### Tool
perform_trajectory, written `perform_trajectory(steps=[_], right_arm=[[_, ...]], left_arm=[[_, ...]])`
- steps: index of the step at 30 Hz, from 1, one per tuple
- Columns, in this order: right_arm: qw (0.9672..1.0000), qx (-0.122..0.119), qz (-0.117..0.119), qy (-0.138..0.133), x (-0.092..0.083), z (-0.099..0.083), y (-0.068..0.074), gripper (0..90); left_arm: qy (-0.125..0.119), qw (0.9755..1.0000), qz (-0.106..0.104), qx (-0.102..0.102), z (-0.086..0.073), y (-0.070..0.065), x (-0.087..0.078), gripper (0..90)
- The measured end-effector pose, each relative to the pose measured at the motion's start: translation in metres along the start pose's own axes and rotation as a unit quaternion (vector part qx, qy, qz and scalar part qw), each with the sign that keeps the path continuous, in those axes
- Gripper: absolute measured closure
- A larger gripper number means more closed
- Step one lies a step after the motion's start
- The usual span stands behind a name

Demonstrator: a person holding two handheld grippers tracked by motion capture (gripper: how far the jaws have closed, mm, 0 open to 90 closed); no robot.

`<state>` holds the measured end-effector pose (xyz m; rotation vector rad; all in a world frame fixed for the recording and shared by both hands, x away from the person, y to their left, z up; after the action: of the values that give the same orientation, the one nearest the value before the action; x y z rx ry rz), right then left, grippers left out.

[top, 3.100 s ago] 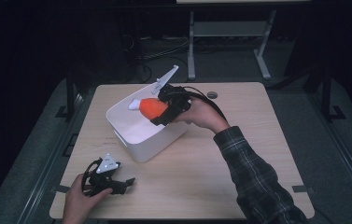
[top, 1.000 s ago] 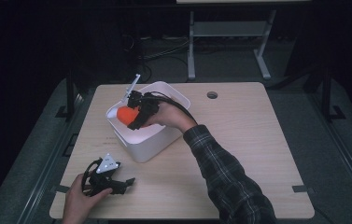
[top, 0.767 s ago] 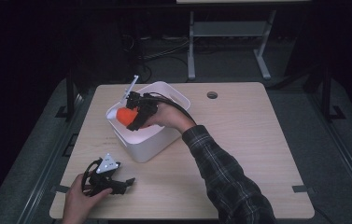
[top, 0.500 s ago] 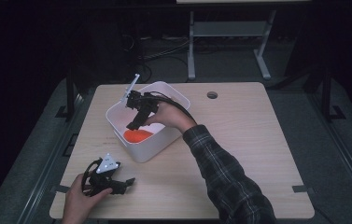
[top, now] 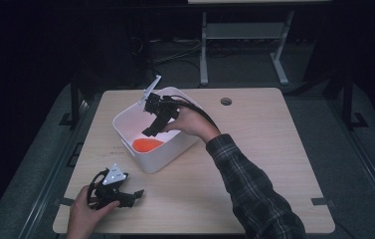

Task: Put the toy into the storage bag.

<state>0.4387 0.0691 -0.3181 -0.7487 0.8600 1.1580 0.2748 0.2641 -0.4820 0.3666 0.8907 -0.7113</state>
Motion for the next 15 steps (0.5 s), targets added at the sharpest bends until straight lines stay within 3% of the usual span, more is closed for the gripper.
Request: perform_trajectory(steps=[15], right_arm=[[0.9995,0.016,-0.018,-0.02,-0.032,-0.031,0.006,13.6]], left_arm=[[-0.001,1.0,0.0,-0.002,0.0,0.0,0.0,12.6]])
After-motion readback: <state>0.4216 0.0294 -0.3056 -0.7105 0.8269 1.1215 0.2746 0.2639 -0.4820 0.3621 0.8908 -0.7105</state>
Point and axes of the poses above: each handheld gripper's, and its own axes: x roughly forward along the jaws, z roughly out of its top, y roughly to its left, the point moved 1 cm from there along x, roughly forward along the jaws, and after that the axes turned 10 degrees about y, right-handed, at the moved point
